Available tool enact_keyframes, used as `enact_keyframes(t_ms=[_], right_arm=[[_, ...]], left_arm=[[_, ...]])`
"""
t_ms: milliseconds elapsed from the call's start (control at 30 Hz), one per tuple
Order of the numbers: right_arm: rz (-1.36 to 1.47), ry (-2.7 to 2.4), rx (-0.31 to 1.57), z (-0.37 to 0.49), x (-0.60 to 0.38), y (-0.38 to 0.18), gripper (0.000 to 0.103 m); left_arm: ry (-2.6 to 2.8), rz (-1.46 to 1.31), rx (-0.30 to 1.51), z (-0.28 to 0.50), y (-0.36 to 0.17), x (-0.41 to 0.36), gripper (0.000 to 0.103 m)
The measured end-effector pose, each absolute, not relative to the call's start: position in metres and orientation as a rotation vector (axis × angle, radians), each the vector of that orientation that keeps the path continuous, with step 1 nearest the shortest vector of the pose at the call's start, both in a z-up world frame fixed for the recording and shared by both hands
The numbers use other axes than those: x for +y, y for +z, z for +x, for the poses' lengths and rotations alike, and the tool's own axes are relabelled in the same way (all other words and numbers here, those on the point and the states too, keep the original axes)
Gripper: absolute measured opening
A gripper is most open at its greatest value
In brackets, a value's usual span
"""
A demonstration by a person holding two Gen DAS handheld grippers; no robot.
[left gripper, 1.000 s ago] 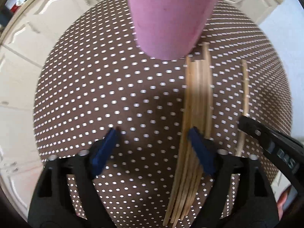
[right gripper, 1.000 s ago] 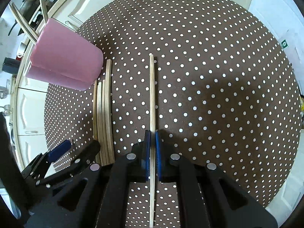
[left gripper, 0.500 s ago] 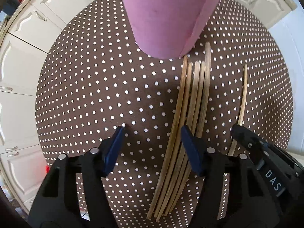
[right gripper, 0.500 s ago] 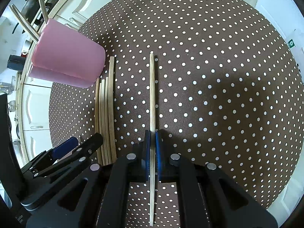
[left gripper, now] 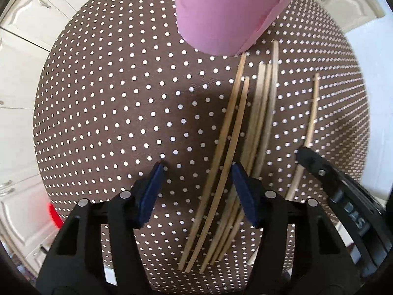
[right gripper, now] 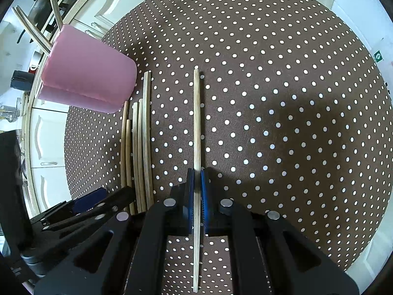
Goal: Organize utensils
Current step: 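Grasp one wooden stick with the right gripper while the left gripper grasps another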
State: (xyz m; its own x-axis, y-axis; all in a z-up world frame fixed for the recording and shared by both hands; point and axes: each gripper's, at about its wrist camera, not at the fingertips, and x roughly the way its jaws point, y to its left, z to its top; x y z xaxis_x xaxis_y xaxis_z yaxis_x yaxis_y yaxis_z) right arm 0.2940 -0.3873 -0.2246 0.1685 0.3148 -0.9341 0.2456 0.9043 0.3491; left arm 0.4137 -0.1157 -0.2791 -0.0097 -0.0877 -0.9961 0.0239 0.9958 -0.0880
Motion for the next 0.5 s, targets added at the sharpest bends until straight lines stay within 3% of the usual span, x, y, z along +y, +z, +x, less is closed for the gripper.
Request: enact_keyframes(t_ms=[367,467,500], right_arm=[[0.483,0.049,1.415,0.292,-0.387,-0.226,0.005],[0.514,0.033,1.406,0.290,-0.388,-0.226,0.005],[0.540,0.023,1.402,0.289,-0.390,-0.227,0.005]], left_arm=[[-0.044,0.080,1.535,0.411,-0.285,-0.138,0.059],[-0.084,0.089,1.517,0.414,-0.280,-0.144,0.044],[-0.100,0.088,1.507,0.417,-0.273,-0.149,0.032]])
